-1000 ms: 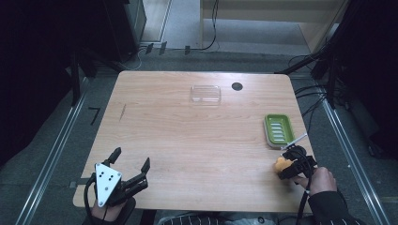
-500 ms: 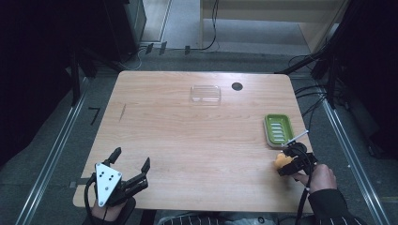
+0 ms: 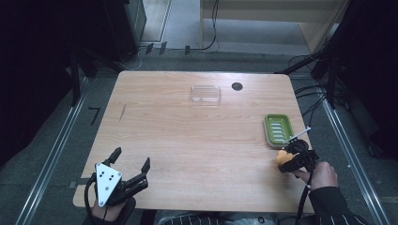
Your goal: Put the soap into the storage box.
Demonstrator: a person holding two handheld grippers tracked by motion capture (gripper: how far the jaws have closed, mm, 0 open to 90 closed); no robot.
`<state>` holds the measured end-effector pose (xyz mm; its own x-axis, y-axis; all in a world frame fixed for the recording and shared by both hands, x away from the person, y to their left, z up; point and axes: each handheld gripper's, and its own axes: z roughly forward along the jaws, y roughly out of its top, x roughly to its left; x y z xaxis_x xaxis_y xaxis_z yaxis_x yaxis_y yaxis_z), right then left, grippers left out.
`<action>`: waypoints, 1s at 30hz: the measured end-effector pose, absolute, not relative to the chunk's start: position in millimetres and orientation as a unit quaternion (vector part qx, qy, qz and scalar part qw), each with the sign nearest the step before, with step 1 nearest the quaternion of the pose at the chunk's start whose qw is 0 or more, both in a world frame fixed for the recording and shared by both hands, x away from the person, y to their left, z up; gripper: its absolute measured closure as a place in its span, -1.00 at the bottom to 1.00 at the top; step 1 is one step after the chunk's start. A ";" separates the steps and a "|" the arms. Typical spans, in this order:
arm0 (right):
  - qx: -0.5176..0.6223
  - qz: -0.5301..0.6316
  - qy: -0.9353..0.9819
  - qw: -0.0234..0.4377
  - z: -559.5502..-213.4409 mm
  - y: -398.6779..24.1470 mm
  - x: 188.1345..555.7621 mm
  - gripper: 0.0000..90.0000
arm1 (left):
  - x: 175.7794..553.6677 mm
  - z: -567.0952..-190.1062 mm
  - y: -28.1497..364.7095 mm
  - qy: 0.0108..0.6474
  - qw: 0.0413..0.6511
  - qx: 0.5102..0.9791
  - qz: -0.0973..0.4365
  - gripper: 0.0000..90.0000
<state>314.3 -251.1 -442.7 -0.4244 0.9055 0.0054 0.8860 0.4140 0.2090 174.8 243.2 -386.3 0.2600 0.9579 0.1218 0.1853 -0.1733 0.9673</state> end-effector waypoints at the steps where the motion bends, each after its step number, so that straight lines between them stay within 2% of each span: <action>1: 0.534 0.090 0.839 0.054 -442.7 -251.1 314.3 -0.12 | 174.8 -386.3 243.2 0.444 0.465 0.643 0.416 -0.70; 30: 0.531 0.104 0.838 0.075 -427.2 -246.0 329.1 -0.12 | 175.4 -386.5 243.1 0.444 0.463 0.645 0.415 -0.70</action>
<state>329.1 -246.0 -427.2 -0.4247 0.9052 -0.0162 0.8739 0.4145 0.2538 175.4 243.1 -386.5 0.2602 0.9575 0.1243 0.1881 -0.1765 0.9662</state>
